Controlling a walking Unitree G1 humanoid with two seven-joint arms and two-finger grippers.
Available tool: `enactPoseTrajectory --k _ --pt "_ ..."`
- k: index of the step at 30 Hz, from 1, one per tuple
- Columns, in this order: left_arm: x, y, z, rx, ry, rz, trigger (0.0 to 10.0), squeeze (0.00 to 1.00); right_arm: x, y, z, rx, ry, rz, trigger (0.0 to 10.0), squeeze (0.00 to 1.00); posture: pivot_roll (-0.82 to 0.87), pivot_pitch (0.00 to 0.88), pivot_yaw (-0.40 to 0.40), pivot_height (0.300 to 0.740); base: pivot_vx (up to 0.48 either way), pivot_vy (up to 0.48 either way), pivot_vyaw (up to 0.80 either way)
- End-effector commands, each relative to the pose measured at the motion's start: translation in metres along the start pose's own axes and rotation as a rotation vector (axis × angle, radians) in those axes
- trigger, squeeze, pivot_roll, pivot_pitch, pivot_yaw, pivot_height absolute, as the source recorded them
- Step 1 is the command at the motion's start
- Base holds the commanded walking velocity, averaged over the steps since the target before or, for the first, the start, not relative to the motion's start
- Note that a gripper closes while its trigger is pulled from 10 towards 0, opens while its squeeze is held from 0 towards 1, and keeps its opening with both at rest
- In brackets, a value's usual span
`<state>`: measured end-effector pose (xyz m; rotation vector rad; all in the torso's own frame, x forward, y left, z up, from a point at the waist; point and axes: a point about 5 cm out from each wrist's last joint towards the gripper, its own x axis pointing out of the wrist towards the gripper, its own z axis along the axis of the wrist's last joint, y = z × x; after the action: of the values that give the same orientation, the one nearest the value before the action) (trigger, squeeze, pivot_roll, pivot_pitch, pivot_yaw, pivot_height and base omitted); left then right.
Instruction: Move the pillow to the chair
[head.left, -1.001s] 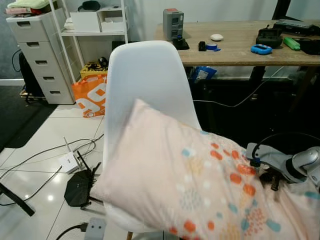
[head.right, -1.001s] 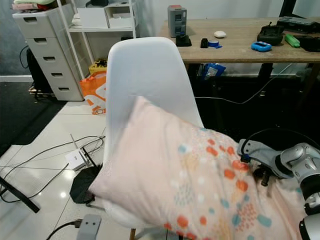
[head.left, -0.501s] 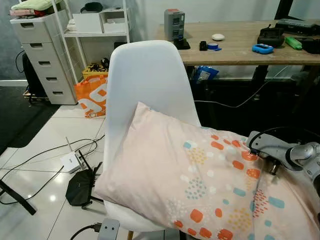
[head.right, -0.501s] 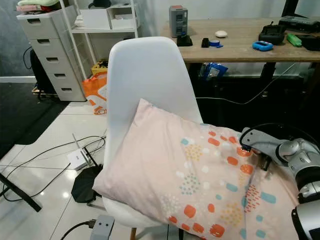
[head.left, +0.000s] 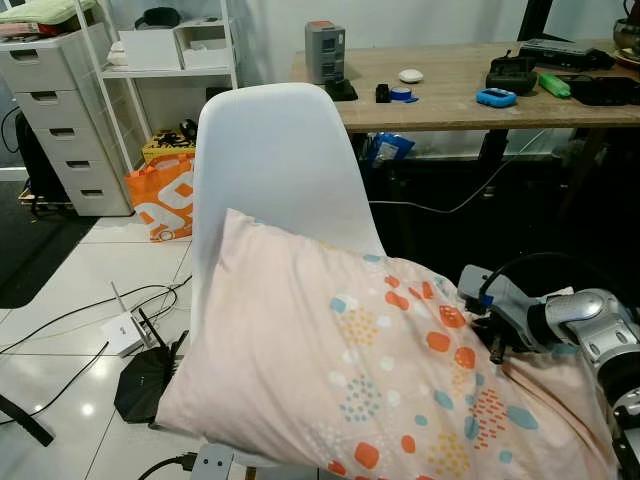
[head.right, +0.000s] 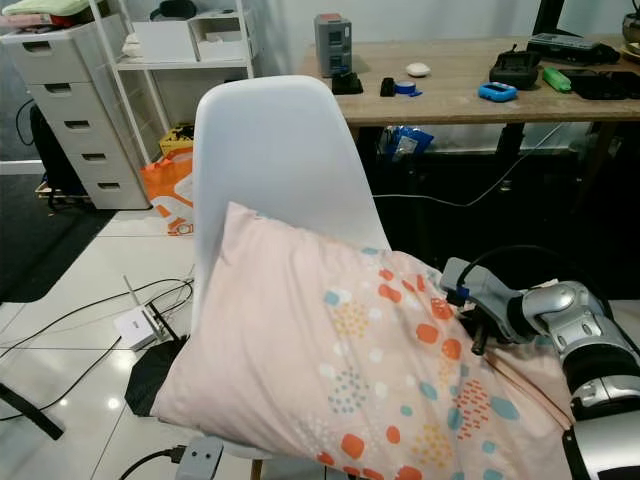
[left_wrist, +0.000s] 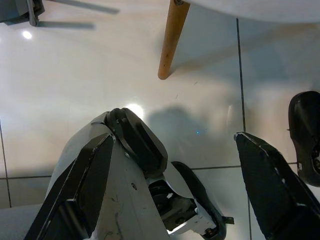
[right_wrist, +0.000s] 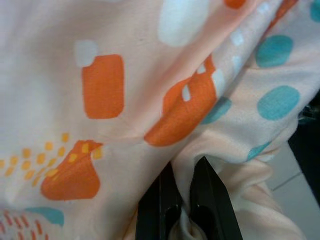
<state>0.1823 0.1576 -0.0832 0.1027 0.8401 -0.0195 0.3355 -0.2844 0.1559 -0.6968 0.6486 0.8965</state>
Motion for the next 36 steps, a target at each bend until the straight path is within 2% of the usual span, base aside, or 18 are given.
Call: enactPoseTrajectory --k 1,2,4,8,13,20,23,27,29,31,36 --pt "-0.004 0.009 -0.017 0.004 0.064 0.016 10.0 0.00 0.012 0.012 0.012 -0.018 -0.081 0.140 10.0 0.00 -0.17 0.088 0.030 0.520 0.000 0.000 0.00" --pt "-0.004 0.009 -0.017 0.004 0.064 0.016 10.0 0.00 0.012 0.012 0.012 -0.018 -0.081 0.140 10.0 0.00 -0.17 0.088 0.030 0.520 0.000 0.000 0.00" --pt "-0.004 0.009 -0.017 0.004 0.065 0.017 10.0 0.00 0.015 0.017 0.027 -0.021 -0.170 0.201 10.0 0.00 -0.16 0.088 0.032 0.520 0.000 0.000 0.00" --pt "-0.004 0.010 -0.017 0.004 0.065 0.017 10.0 0.00 0.017 0.020 0.041 -0.035 -0.240 0.250 10.0 0.00 -0.17 0.088 0.033 0.520 0.000 0.000 0.00" --pt "-0.004 0.010 -0.017 0.004 0.065 0.016 10.0 0.00 0.021 0.019 0.059 -0.073 -0.280 0.271 10.0 0.00 -0.17 0.089 0.035 0.520 0.000 0.000 0.00" --pt "-0.004 0.010 -0.016 0.002 0.065 0.016 10.0 0.00 0.027 0.016 0.070 -0.112 -0.283 0.268 10.0 0.00 -0.17 0.091 0.036 0.520 0.000 0.000 0.00" --pt "-0.004 0.011 -0.016 0.003 0.065 0.017 10.0 0.00 0.032 0.013 0.088 -0.131 -0.337 0.218 10.0 0.00 -0.17 0.092 0.043 0.520 0.000 0.000 0.00" --pt "-0.004 0.012 -0.016 0.005 0.066 0.017 10.0 0.00 0.035 0.012 0.102 -0.133 -0.382 0.190 10.0 0.00 -0.17 0.091 0.048 0.520 0.000 0.000 0.00" --pt "-0.003 0.022 -0.011 0.008 0.059 0.024 10.0 0.00 0.040 0.010 0.123 -0.154 -0.429 0.158 10.0 0.00 -0.17 0.091 0.056 0.520 0.000 0.000 0.00" --pt "-0.003 0.022 -0.011 0.008 0.059 0.024 10.0 0.00 0.040 0.010 0.123 -0.154 -0.429 0.158 10.0 0.00 -0.17 0.091 0.056 0.520 0.000 0.000 0.00" --pt "-0.003 0.038 -0.008 0.011 0.053 0.036 10.0 0.00 0.046 0.008 0.148 -0.196 -0.453 0.110 10.0 0.00 -0.17 0.090 0.064 0.520 0.000 0.000 0.00"
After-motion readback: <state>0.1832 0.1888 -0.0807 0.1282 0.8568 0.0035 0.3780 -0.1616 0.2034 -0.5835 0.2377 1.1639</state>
